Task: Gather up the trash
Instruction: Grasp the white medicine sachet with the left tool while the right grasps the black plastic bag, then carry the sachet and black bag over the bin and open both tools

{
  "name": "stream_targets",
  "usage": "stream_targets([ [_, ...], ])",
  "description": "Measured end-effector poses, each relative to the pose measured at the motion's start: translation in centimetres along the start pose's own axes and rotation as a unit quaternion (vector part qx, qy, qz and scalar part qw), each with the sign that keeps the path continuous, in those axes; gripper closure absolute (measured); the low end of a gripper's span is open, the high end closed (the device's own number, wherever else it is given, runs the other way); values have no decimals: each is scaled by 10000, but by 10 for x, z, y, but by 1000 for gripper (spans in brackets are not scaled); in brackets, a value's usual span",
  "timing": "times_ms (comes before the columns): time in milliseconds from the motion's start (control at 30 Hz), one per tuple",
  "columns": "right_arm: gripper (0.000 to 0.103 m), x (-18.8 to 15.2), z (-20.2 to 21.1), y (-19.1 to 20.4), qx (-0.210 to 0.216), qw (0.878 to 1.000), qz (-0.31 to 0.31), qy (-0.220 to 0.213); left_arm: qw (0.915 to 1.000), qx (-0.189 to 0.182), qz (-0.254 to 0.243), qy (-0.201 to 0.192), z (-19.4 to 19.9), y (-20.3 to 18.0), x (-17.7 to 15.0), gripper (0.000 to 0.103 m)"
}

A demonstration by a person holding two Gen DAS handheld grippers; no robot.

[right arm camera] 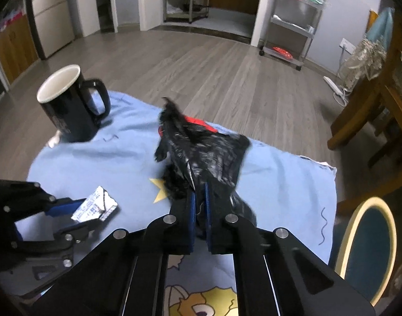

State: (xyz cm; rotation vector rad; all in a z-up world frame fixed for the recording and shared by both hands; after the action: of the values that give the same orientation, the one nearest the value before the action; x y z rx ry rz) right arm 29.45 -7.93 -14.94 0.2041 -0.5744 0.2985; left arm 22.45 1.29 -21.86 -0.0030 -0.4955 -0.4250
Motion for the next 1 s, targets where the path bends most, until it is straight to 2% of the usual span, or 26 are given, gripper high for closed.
stream_targets([
  [133,99,3,26,-10,36,9997,-223,-106,9998,85,-114,-111,19,-3,8,80],
  [333,100,15,98,-38,212,9959,-762,-448,9979,233,-465,-383,55,-21,21,80],
  [533,101,7,166,-67,330,9892,-1248,-690,9948,-26,-750,-686,84,-57,37,80],
  [733,101,-26,212,-105,-48,9864,-1359,-920,9883,-179,-1229,-881,102,-105,52,80],
  [900,101,-49,223,-151,-312,9768,-1863,-1008,9840,-406,-1463,-932,106,-143,66,80],
  [1000,101,-56,215,-182,-622,9713,-2076,-976,9829,-582,-1458,-962,105,-164,78,80],
])
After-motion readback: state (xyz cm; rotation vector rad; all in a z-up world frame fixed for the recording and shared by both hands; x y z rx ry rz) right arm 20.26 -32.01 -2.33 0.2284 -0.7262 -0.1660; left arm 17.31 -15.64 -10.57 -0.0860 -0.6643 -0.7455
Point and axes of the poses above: each gripper's, at about its wrist camera, not at the fingertips, and z roughly against the way its jaws point, y to its left, x to its top, the point moved 8 cm from there along -z, roughly the way its jaws point, and after that the axes turned 13 degrees about -z, right-handed, at the moved point
